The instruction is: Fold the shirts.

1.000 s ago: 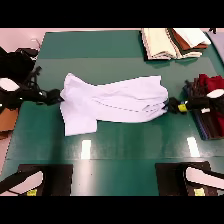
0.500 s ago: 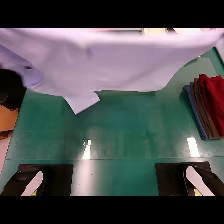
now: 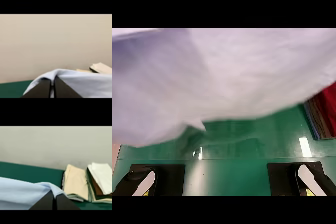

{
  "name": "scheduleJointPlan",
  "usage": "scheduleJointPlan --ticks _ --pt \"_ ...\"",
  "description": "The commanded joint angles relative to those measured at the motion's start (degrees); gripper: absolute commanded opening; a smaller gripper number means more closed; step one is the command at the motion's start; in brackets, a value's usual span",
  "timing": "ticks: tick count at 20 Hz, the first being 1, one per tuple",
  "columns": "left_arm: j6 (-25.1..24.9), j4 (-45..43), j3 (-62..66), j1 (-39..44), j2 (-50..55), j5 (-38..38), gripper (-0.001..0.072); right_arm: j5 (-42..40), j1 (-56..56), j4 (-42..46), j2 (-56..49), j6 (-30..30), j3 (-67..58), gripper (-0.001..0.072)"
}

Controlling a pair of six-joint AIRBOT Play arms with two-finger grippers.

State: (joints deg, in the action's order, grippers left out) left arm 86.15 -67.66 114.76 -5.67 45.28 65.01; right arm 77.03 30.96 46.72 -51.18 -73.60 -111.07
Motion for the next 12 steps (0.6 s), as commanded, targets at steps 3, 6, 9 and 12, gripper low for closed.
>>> scheduleJointPlan --ticks 3,6,9,12 --pt "0.4 4.3 -11.3 -0.1 13.2 9.7 0.0028 7.8 -13.4 16.7 -11.5 -5.8 3.8 0.0017" --pt "0.3 5.5 -22.5 0.3 22.0 11.1 0.0028 8.2 -21.0 24.8 -18.8 -6.7 14.1 0.0018" --pt "-1.6 4.7 -32.3 2.1 31.1 8.1 0.0027 5.7 -22.7 25.3 -27.1 -7.5 21.9 0.0017" --pt "-2.7 4.0 -33.5 3.8 40.2 0.3 0.0027 0.9 -22.7 24.8 -35.7 -7.5 22.4 0.0017"
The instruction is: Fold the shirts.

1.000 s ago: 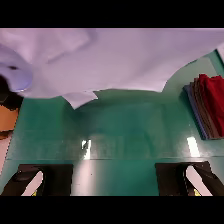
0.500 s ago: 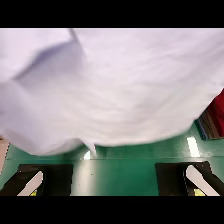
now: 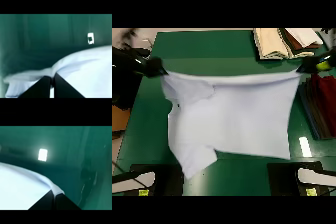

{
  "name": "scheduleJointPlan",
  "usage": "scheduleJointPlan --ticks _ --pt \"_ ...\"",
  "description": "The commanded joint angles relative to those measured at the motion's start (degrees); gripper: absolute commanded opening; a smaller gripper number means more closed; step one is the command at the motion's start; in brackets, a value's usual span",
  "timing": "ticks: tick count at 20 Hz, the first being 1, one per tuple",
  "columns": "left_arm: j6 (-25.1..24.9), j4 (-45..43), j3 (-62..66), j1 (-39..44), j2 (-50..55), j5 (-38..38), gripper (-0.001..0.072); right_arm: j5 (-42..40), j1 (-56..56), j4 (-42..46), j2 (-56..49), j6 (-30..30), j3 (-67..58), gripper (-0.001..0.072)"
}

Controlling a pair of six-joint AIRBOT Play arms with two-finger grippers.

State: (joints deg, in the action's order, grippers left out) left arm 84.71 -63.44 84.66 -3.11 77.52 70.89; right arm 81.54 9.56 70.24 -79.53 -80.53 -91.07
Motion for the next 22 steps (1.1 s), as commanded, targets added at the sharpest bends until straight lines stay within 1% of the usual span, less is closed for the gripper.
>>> scheduleJointPlan --ticks 1,3,5,6,8,10,11,15,18,19,20,21,22 --pt "-1.2 -0.1 -2.0 1.2 10.3 -7.4 0.0027 -4.8 -1.2 1.2 -9.9 -0.8 0.9 0.0017" --pt "-1.2 -0.3 2.9 0.9 14.0 -8.6 0.0027 -5.5 -1.2 -0.8 -14.2 -0.9 -4.0 0.0017" --pt "-1.2 -0.6 6.8 0.1 14.8 -8.3 0.0028 -5.5 -1.2 -1.6 -16.5 -0.9 -8.9 0.0017" --pt "-1.2 -0.6 8.6 -0.3 14.8 -6.8 0.0029 -5.4 -1.2 -1.5 -16.7 -0.8 -10.6 0.0018" --pt "-1.2 -0.7 10.9 -1.1 14.8 -0.6 0.0029 -3.9 -1.2 -0.5 -15.8 0.0 -11.6 0.0017" --pt "-1.2 -2.4 10.1 -0.8 14.8 5.6 0.0028 -2.9 -1.2 2.6 -13.2 0.1 -8.3 0.0018" --pt "-1.2 -3.7 8.8 -0.3 14.8 7.0 0.0028 -3.0 -1.3 3.4 -11.8 0.2 -5.8 0.0018" --pt "-0.9 -5.8 0.5 2.7 14.8 6.9 0.0029 -5.6 -1.3 3.3 -6.0 0.7 7.6 0.0018" --pt "1.7 -7.1 -5.5 3.5 14.8 5.6 0.0033 -8.4 -1.3 3.3 -2.1 0.7 17.1 0.0019" --pt "1.9 -7.4 -6.5 3.5 14.8 5.3 0.0163 -9.6 -1.2 3.3 -0.9 0.6 19.7 0.0020" --pt "1.9 -7.6 -7.0 3.5 14.8 5.3 0.0512 -10.4 -1.0 2.9 0.0 0.6 21.6 0.0024" --pt "1.9 -7.8 -7.0 3.5 14.5 5.4 0.0549 -11.0 -0.7 2.4 0.7 0.6 22.8 0.0164" --pt "1.9 -8.5 -7.0 3.5 13.3 5.4 0.0540 -11.0 -0.4 2.0 1.5 0.6 23.5 0.0431"
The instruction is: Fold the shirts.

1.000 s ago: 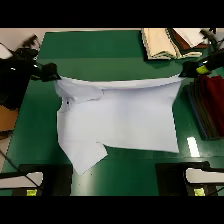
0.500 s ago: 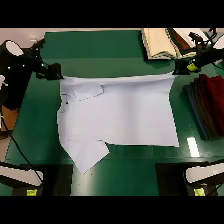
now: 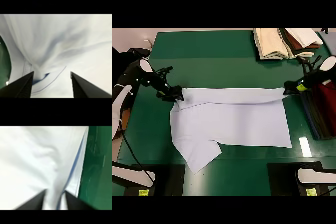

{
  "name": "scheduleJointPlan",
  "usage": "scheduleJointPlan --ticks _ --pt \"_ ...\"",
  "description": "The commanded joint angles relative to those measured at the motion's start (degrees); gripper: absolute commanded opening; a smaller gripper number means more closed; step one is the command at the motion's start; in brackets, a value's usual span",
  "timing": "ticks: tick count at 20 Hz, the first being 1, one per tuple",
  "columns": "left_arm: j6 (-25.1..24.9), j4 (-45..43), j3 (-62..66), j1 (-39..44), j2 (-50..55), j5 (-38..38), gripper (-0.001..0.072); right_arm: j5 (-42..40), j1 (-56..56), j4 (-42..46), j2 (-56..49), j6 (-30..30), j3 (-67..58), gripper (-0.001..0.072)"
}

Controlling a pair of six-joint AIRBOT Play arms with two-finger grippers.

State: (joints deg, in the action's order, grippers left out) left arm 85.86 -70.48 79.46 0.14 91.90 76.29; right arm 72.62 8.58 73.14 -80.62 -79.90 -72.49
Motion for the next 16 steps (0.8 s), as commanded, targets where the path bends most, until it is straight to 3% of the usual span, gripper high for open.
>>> scheduleJointPlan --ticks 1,4,11,16 --pt "1.0 -2.0 -1.8 0.3 -3.0 0.0 0.0540 -1.4 1.1 -1.9 3.6 0.0 4.9 0.0462" --pt "1.7 -6.6 -5.8 0.3 -12.8 -0.2 0.0540 1.2 2.6 -4.6 8.7 0.2 4.9 0.0461" --pt "7.0 -8.7 -43.7 0.3 -41.0 -0.8 0.0541 -1.0 2.6 -6.2 22.8 1.5 10.7 0.0458" --pt "9.2 -0.7 -54.8 0.3 -44.2 -4.8 0.0541 -2.0 2.6 -6.2 24.3 1.5 12.3 0.0450"
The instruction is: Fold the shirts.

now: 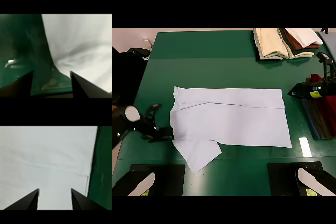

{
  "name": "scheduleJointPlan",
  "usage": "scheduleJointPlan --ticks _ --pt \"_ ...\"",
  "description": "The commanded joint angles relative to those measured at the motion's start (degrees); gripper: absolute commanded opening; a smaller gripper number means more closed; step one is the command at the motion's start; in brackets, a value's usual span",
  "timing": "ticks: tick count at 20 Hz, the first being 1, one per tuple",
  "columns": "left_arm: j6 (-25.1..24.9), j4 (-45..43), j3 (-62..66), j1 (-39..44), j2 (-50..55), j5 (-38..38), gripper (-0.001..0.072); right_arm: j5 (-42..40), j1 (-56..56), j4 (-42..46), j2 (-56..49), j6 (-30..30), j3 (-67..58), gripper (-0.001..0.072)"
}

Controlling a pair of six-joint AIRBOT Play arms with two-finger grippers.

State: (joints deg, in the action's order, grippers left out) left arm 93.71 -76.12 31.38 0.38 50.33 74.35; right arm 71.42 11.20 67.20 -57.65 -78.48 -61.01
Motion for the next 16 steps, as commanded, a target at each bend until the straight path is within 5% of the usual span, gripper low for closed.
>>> scheduleJointPlan --ticks 1,7,9,11,16 --pt "1.2 7.8 -7.7 0.0 -2.6 -4.4 0.0541 -0.8 -0.1 -0.3 1.3 0.1 0.9 0.0451" --pt "-2.9 20.7 -10.8 0.0 -2.6 -8.9 0.0535 -0.6 0.0 -0.3 1.4 0.1 0.9 0.0450" --pt "-4.2 21.2 -10.8 0.0 -2.6 -8.1 0.0183 0.1 0.0 -0.2 1.4 0.1 0.9 0.0450" --pt "-4.8 20.9 -9.5 0.0 -2.6 -6.6 0.0028 3.5 1.7 -0.1 1.3 1.2 0.9 0.0451" --pt "-7.2 16.9 -2.0 0.0 -2.7 -2.5 0.0027 12.2 13.7 1.6 2.6 3.0 11.6 0.0454"
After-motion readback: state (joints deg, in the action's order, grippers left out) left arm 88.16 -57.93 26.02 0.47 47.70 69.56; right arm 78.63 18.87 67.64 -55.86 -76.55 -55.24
